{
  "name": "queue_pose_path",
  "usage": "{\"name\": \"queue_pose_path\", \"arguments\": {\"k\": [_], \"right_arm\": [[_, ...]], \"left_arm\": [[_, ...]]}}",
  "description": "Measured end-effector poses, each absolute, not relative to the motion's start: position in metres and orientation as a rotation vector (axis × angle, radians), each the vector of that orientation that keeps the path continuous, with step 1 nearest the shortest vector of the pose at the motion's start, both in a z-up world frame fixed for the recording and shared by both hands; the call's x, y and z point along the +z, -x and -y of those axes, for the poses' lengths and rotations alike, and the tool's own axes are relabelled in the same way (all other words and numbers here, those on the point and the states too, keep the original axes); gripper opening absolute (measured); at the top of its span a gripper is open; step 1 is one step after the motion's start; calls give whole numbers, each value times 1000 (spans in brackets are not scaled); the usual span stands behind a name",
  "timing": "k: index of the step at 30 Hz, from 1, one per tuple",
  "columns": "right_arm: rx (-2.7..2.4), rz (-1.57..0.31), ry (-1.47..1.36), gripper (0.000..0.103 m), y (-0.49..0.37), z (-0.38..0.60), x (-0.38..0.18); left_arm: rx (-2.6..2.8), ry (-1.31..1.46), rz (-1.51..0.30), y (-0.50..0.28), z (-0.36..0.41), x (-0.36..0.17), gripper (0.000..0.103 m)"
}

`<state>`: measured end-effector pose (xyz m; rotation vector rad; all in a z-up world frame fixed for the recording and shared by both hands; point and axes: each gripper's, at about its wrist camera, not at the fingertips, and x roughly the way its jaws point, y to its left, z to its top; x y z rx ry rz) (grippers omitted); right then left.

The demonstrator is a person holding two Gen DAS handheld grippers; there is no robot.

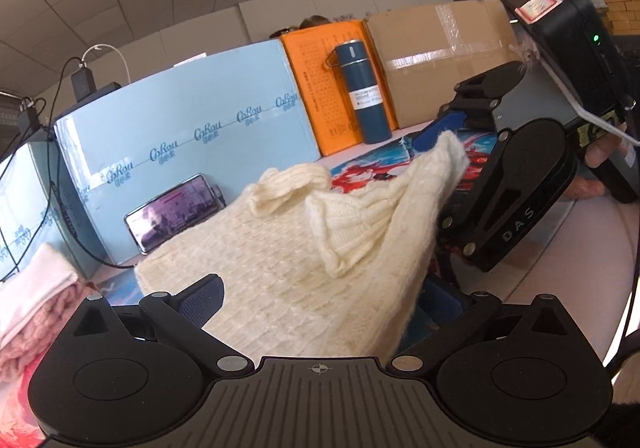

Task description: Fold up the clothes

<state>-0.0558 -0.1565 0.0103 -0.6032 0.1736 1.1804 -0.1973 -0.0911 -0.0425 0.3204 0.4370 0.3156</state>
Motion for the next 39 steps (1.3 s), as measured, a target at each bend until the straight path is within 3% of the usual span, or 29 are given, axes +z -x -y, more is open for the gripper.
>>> {"name": "queue_pose_path", "arguments": {"k": [3, 5, 6, 8, 9, 10, 11, 12, 15, 24, 33, 39], "right_arm": [[1226, -152, 577, 92, 54, 161, 13], [1277, -158, 601, 59, 56, 164, 12], [1296, -159, 620, 53, 58, 165, 11], [1318, -143, 664, 31, 64, 166, 9], [1328, -138, 675, 29, 66, 167, 8], [1339, -137, 681, 24, 68, 169, 8], [1351, -138, 687, 22, 70, 170, 7], [1356, -140, 691, 21, 72, 171, 8], [1362, -144, 708, 18, 80, 179, 7], [1503, -103, 521, 16, 91, 228, 49], [1285, 58, 355, 16, 57, 176, 74], [1146, -5, 284, 16, 12, 114, 83]], "left_arm": [[360, -339, -447, 205, 82, -42, 103], [381, -345, -443, 212, 77, -43, 103], [392, -348, -441, 216, 75, -43, 103], [407, -371, -422, 222, 72, -45, 102], [407, -398, -412, 224, 73, -45, 92], [404, -430, -406, 225, 75, -46, 57], [399, -438, -408, 225, 75, -47, 37], [394, -435, -413, 225, 75, -47, 28], [322, -403, -405, 236, 73, -44, 19], [132, -127, -220, 282, 52, -19, 18], [270, -34, -93, 222, 11, 17, 18], [264, 155, -210, 155, -63, 27, 18]]}}
